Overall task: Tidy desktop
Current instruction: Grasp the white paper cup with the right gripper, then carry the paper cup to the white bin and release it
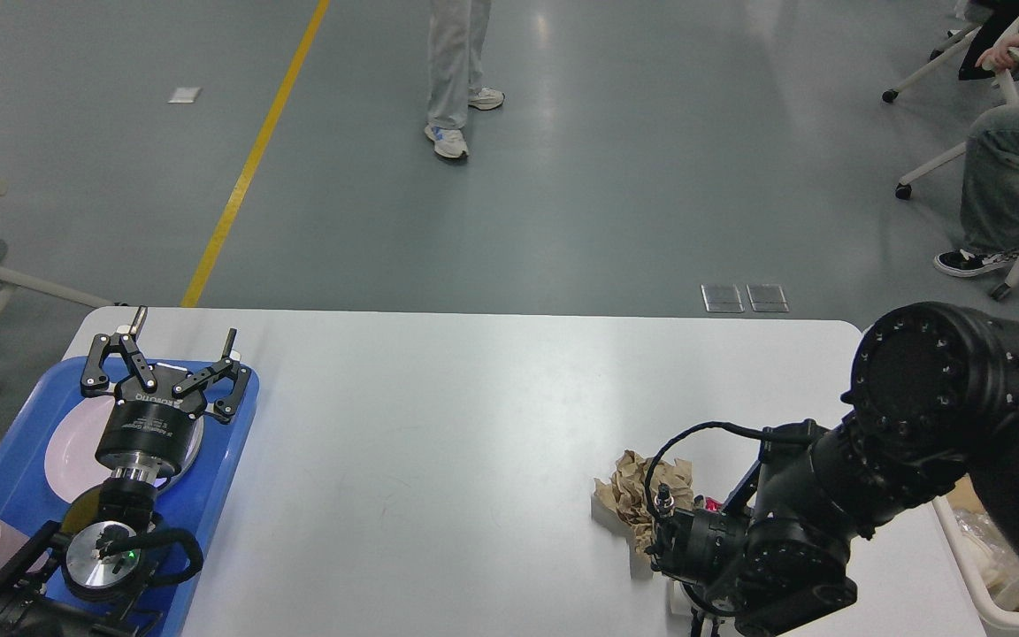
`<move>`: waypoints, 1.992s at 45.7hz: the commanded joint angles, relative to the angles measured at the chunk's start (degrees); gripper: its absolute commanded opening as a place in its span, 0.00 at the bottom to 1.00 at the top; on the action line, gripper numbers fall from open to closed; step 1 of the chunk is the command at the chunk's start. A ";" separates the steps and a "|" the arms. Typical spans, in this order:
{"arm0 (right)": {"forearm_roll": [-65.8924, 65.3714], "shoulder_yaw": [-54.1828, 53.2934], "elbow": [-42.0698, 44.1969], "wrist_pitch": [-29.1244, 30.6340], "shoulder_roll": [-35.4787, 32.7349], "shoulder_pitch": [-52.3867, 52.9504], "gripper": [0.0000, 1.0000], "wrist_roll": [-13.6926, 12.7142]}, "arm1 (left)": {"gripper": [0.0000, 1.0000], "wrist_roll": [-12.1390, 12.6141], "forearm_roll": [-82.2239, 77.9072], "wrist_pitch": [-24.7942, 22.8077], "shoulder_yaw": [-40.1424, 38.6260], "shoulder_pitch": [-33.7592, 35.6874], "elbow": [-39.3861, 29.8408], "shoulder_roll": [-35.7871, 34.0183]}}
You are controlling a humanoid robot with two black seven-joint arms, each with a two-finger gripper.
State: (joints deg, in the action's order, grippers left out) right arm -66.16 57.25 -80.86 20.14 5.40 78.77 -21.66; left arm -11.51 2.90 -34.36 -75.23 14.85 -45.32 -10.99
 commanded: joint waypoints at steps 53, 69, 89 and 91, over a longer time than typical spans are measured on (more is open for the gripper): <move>50.24 -1.36 -12.83 8.76 -17.16 32.40 0.00 3.98 | 0.96 0.00 0.00 0.00 0.00 0.00 -0.04 0.00; 57.73 21.13 -12.65 17.92 -19.37 51.92 0.00 31.33 | 0.96 0.00 0.00 0.00 0.00 0.00 -0.04 0.00; 58.87 34.85 -5.45 13.18 -27.53 51.50 0.00 29.14 | 0.96 0.00 0.00 0.00 0.00 0.00 0.05 0.00; 58.87 34.85 -3.35 11.69 -30.78 48.25 0.00 28.08 | 0.96 0.00 0.00 0.00 0.00 -0.09 0.05 0.00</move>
State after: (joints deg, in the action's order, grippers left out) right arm -7.29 90.80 -88.49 35.10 -19.22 131.72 8.02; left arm -11.51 2.90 -34.36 -75.24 14.79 -45.30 -10.99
